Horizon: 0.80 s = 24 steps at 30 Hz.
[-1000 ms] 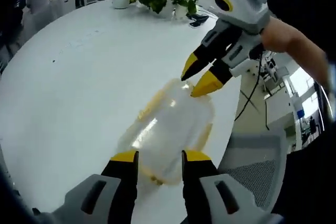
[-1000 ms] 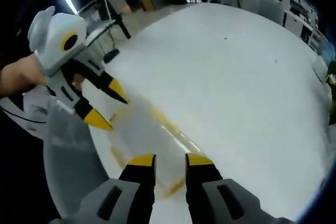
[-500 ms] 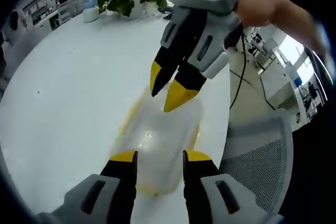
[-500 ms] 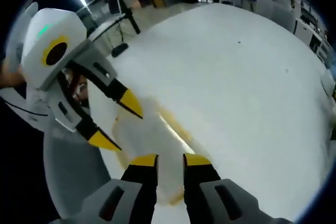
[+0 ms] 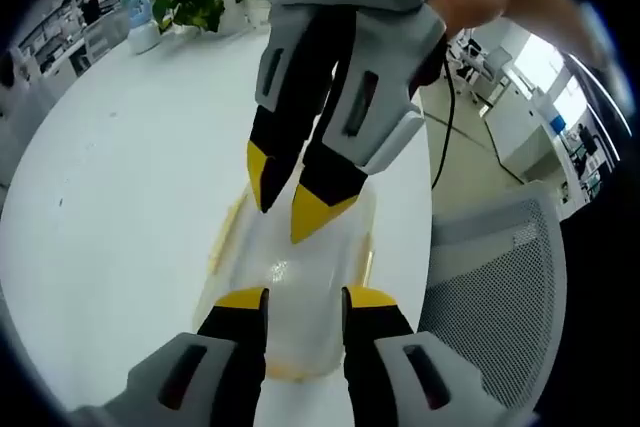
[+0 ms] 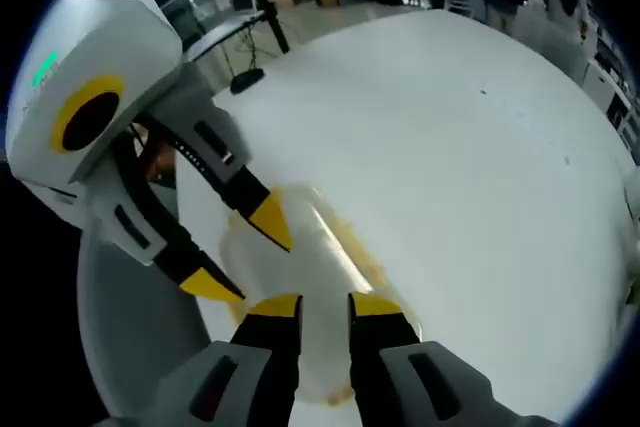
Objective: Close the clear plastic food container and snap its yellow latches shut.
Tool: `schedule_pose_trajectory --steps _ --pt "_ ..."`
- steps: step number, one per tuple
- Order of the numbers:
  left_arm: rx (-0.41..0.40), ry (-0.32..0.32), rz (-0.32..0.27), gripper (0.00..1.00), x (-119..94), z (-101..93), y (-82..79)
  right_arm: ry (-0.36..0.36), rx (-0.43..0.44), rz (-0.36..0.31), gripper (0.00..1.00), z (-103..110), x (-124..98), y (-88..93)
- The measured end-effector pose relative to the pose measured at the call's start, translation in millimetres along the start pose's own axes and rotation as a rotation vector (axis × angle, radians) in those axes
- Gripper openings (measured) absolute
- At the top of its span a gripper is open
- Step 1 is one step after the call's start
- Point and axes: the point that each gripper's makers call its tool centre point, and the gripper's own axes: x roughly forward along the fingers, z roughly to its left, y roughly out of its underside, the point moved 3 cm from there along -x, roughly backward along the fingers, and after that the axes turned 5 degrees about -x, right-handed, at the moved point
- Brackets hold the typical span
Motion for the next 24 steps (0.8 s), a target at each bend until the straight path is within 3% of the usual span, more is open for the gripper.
schedule_pose_trajectory --steps 6,13,16,20,24 --pt "0.014 0.003 0.009 0.28 3 -1.2 -0.4 0.013 -0.023 -0.001 0.17 -2 3 -5.6" --pt "0.090 -0.014 0.022 0.26 4 -2.0 1.2 0.033 -0.070 0.016 0.18 -11 6 -7.7" --pt "0.080 0.006 0.037 0.31 3 -5.0 0.3 0.032 -0.063 0.016 0.17 -16 6 -10.3" --pt "0.089 0.028 0.070 0.38 3 -8.8 -1.2 0.008 -0.087 0.018 0.25 -14 6 -11.3" --pt "0.074 0.053 0.088 0.44 3 -12.0 -1.4 0.007 -0.117 0.028 0.24 -16 7 -11.8"
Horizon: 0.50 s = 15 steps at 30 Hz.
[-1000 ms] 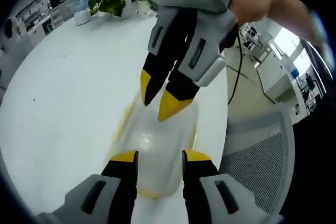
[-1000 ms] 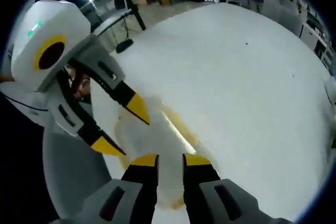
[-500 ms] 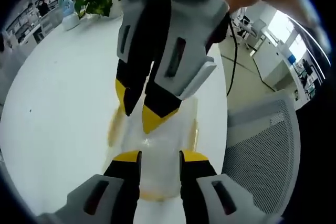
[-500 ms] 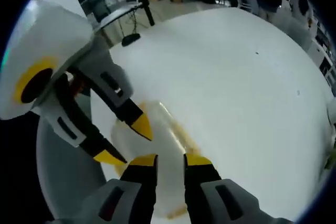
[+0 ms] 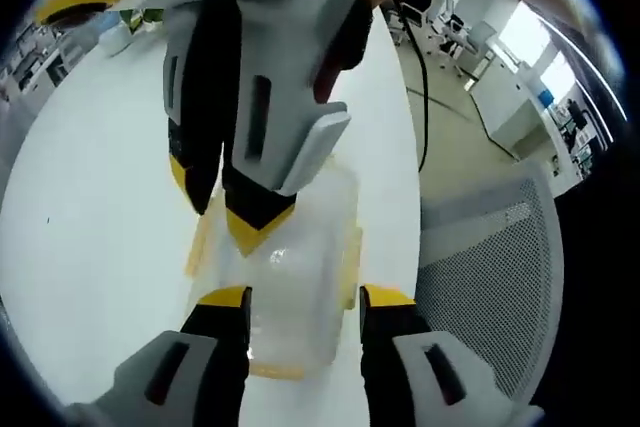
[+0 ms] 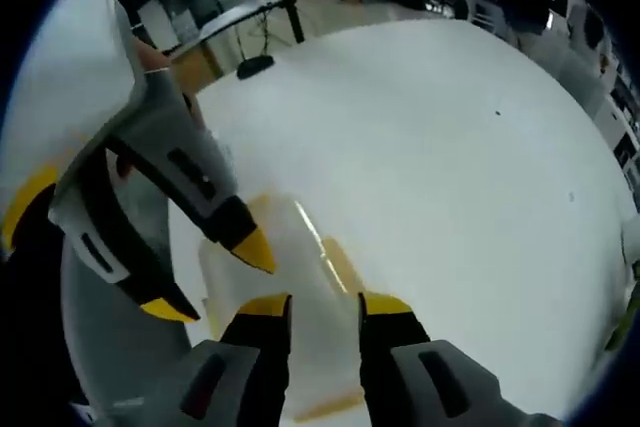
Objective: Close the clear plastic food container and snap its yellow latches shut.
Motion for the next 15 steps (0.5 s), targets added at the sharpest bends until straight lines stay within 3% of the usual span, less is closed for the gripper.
schedule_pose_trajectory --steps 5,8,15 --pt "0.059 -0.055 0.010 0.40 1.9 0.4 2.1 -0.009 -0.021 0.017 0.25 0.3 -0.2 -0.2" --pt "0.095 -0.080 0.023 0.41 3.2 -1.2 3.2 0.002 -0.075 0.059 0.28 -1.3 0.2 4.2" --pt "0.137 -0.130 0.038 0.45 5.5 -5.9 5.0 -0.016 -0.112 0.067 0.30 -2.6 2.2 0.1"
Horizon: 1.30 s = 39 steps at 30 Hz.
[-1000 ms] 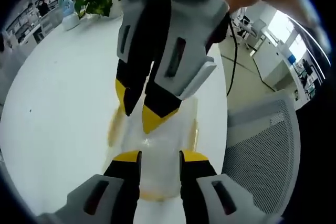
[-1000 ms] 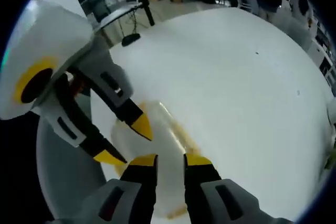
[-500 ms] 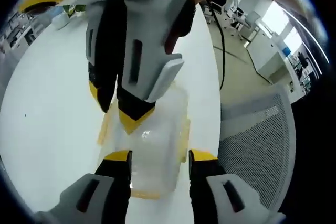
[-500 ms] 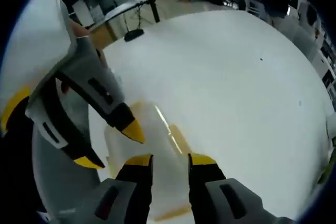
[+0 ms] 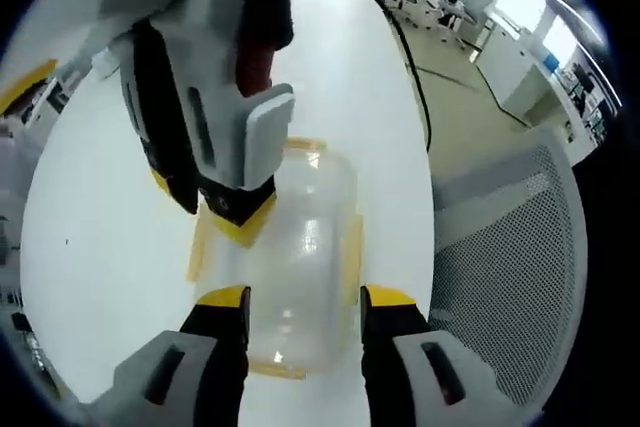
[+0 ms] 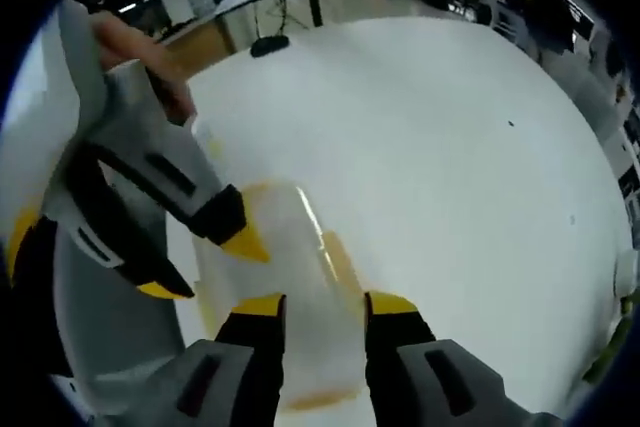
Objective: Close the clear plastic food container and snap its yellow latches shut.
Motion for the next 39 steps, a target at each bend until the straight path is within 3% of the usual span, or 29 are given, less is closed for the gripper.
schedule_pose_trajectory --steps 9,18,28,37,39 --pt "0.044 -0.081 0.050 0.51 5 -6.8 -0.2 -0.111 -0.064 0.036 0.33 -1 7 -3.8" --pt "-0.020 -0.124 0.074 0.45 6 -1.5 -4.3 -0.172 -0.086 0.070 0.33 1 10 -1.8" --pt "-0.015 -0.184 0.114 0.47 9 -6.1 -5.0 -0.270 -0.081 0.106 0.34 -2 16 -3.5" --pt "0.023 -0.269 0.192 0.47 12 -5.1 -4.0 -0.299 -0.069 0.115 0.34 -1 17 -2.6" --pt "0.000 -0.253 0.185 0.47 12 -7.3 -3.9 -0.300 -0.066 0.117 0.34 -1 17 -2.6"
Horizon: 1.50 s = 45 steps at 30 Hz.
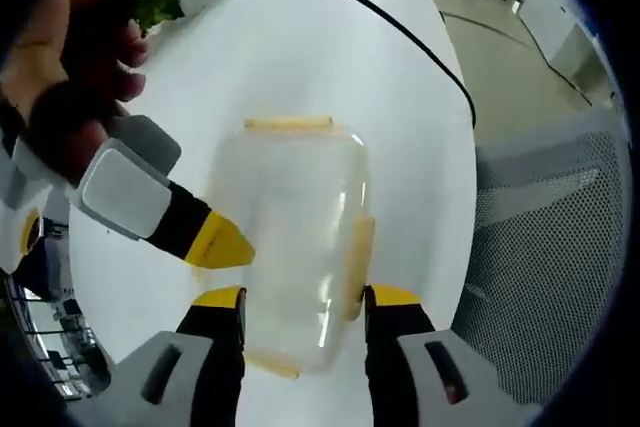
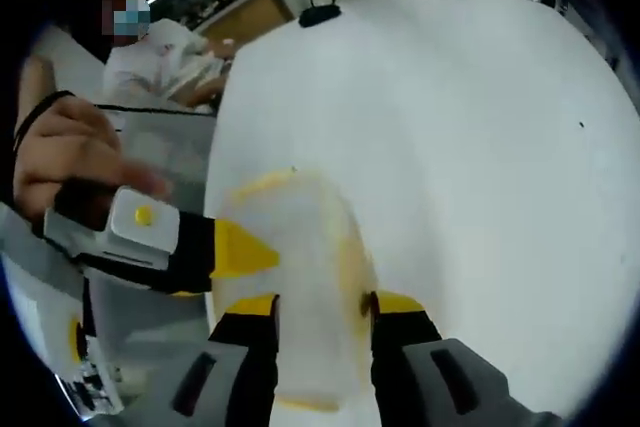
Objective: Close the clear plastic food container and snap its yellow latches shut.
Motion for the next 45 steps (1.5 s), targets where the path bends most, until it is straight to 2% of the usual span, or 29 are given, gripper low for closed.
schedule_pose_trajectory --steps 10,13,14,15,19,20,21,31,39,45 --pt "0.002 -0.010 0.008 0.45 0.5 -1.2 0.2 -0.025 0.023 -0.014 0.31 -0.4 0.4 0.5" --pt "0.011 -0.007 -0.003 0.45 -0.3 -1.8 1.0 -0.050 0.059 -0.043 0.29 -0.4 0.2 1.5" --pt "0.015 -0.009 -0.008 0.45 0.0 -1.8 1.5 -0.089 0.069 -0.048 0.28 4.3 3.1 1.4" --pt "0.033 -0.007 -0.025 0.44 0.0 -0.8 1.7 -0.067 0.080 -0.038 0.28 0.7 1.8 4.2" --pt "0.021 -0.010 -0.049 0.41 1.2 -0.4 3.7 -0.077 0.078 -0.033 0.28 0.7 3.1 2.1" --pt "0.057 -0.031 -0.040 0.41 2.2 2.1 2.1 -0.074 0.073 -0.029 0.28 0.6 4.6 0.5" --pt "0.025 -0.021 -0.047 0.41 4.9 -3.2 0.3 -0.076 0.079 -0.021 0.28 2.6 3.9 -0.5" --pt "0.050 -0.018 -0.006 0.43 3.8 -5.9 -1.4 -0.067 0.090 -0.032 0.29 4.0 3.2 2.1" --pt "0.049 -0.013 -0.038 0.43 0.7 -2.0 0.6 -0.051 0.070 -0.031 0.30 2.9 1.8 0.9" --pt "0.066 -0.016 -0.033 0.43 0.0 -1.5 1.8 -0.050 0.082 -0.030 0.30 3.9 1.6 1.6"
